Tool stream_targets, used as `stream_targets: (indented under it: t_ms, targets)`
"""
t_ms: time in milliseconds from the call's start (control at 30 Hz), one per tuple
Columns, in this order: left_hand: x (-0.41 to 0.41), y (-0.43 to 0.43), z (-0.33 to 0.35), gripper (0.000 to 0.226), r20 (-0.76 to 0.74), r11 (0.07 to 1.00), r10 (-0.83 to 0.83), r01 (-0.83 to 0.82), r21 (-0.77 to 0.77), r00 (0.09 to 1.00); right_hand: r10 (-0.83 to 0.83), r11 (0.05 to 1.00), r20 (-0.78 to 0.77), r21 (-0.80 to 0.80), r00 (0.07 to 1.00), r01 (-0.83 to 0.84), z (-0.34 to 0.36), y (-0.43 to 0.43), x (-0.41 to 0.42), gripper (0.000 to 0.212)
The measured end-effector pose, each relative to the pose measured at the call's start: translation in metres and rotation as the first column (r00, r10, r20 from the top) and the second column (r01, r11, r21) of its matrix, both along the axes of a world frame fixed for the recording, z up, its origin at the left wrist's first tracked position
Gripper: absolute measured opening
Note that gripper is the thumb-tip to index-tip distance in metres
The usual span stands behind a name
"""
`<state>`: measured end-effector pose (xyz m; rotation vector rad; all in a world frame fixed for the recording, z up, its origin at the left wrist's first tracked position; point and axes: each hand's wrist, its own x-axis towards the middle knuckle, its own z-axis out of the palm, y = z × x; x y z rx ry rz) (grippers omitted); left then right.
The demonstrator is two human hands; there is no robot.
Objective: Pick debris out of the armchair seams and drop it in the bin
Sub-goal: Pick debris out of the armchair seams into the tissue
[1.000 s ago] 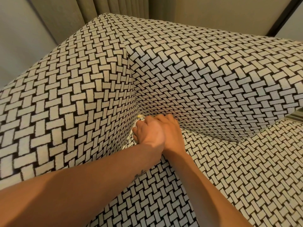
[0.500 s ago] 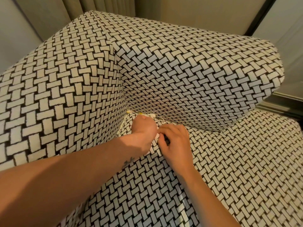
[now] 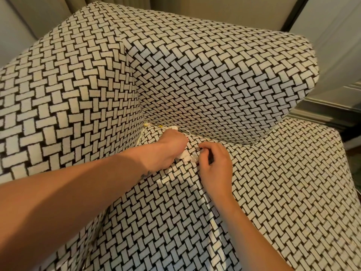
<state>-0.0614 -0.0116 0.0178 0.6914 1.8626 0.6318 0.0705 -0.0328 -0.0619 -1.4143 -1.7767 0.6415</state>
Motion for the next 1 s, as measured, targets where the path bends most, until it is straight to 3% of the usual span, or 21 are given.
stream_targets:
  t_ms: [200,333,467,733,867,1000]
  targets:
    - [-0.001,-0.001,-0.008,0.028,-0.025,0.998,0.06,-0.06,0.027,0.998,0.093,0.994,0.256,0.025,0.962,-0.103,-0.005,0.004,0.0,0.026]
    - [0.0,-0.001,-0.012,0.027,-0.006,0.995,0.093,-0.093,0.035,0.996,0.122,0.993,0.267,-0.028,0.956,-0.119,-0.002,0.006,0.0,0.031]
    - [-0.003,0.003,-0.013,0.03,-0.004,0.973,0.22,-0.219,0.069,0.975,0.064,0.991,0.148,-0.123,0.987,-0.045,0.003,0.013,-0.004,0.027]
    - [-0.011,0.006,-0.012,0.038,0.014,0.911,0.395,-0.394,0.125,0.919,-0.067,0.975,0.434,-0.165,0.898,0.152,0.01,0.042,-0.042,0.04]
    - [-0.013,0.007,-0.009,0.024,0.065,0.9,0.419,-0.424,0.103,0.906,-0.122,0.962,0.383,-0.183,0.916,0.204,0.013,0.045,-0.051,0.022]
    - [-0.011,0.005,-0.007,0.02,0.129,0.866,0.481,-0.493,0.086,0.867,-0.049,0.968,0.236,-0.228,0.971,0.105,0.01,0.044,-0.041,0.013]
